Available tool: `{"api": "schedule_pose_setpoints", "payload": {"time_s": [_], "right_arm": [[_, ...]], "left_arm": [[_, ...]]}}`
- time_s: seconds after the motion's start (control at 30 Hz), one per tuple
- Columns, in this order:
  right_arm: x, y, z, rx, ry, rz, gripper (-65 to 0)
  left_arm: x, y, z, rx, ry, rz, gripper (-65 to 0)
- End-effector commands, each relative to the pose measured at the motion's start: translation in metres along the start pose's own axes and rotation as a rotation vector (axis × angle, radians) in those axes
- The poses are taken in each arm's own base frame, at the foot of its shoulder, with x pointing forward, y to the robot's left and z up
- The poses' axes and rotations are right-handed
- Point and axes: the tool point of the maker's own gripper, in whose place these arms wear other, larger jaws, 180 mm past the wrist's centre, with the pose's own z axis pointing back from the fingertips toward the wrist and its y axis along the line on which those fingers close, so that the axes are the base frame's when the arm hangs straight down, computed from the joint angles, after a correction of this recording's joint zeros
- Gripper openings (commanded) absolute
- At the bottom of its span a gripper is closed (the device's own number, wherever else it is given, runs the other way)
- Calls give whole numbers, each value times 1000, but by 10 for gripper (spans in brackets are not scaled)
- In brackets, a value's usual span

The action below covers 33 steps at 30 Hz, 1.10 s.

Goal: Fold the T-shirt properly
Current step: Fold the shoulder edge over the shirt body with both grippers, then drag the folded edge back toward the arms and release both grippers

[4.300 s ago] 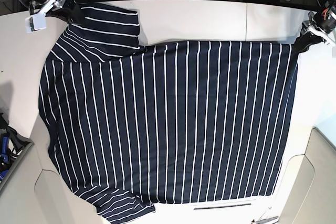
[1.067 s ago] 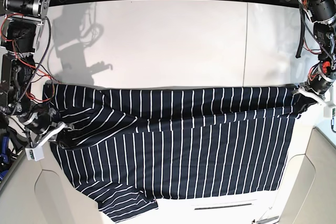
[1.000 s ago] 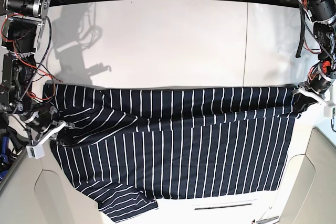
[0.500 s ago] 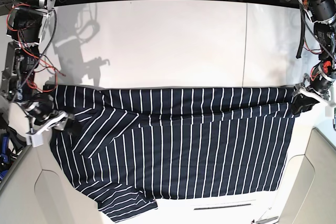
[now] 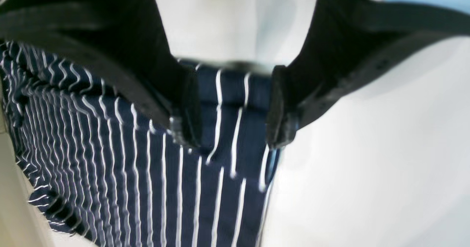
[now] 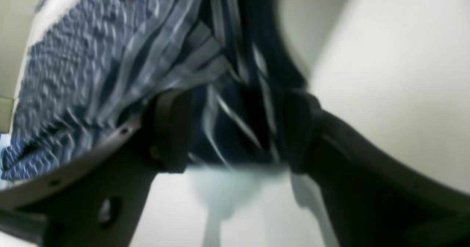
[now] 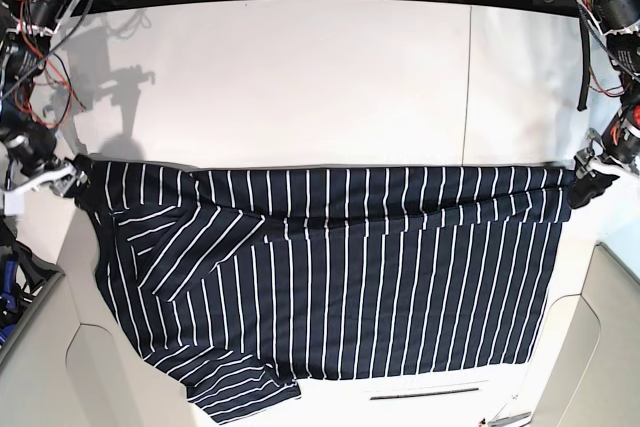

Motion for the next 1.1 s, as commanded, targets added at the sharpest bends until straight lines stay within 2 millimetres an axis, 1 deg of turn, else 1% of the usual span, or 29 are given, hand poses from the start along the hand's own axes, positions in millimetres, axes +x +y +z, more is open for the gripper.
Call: {"api": "schedule_pose_setpoints", "payload": {"time_s": [0.0,0.07,0.1,0.13,0.23,0.37,0.43,0.63,0.77,0.83,0.97,1.07], "right_arm": [[18,2,5,13,-52,21,-266],[10,-2,8,3,-50,15,-266],[7,-5,9,-2,-52,12,-266],[6,-6,10,-6,-59,10,-266],[1,-9,11,-13,-60,4,-266],[-9,-13,7,-17,-36,-20,-266],[-15,-16,4,-19,-32,-46,-266],[-33,-16,-6,-11,-34,-116,-266],[-39,-7,-13,10,-24,-119,-266],[-38,3,-20,32,-20,-110,-266],[-32,24,-33,81,-6,-70,-266],[-29,37,-40,108,7,-41,-266]], "left_arm": [[21,-1,5,-12,-59,-20,-297],[18,1,6,-7,-67,-16,-236],[17,2,7,-5,-70,-16,-218],[17,2,7,-4,-68,-16,-213],[10,3,8,-2,-56,-10,-213],[-13,4,9,3,-22,15,-213],[-22,3,7,11,-21,15,-213],[-28,-1,2,19,-51,12,-213],[-29,-1,-2,39,-54,4,-213],[-27,-2,-7,51,-51,-9,-213],[-25,-14,-18,30,-36,-50,-213],[-22,-11,-24,67,-43,-41,-213]]}}
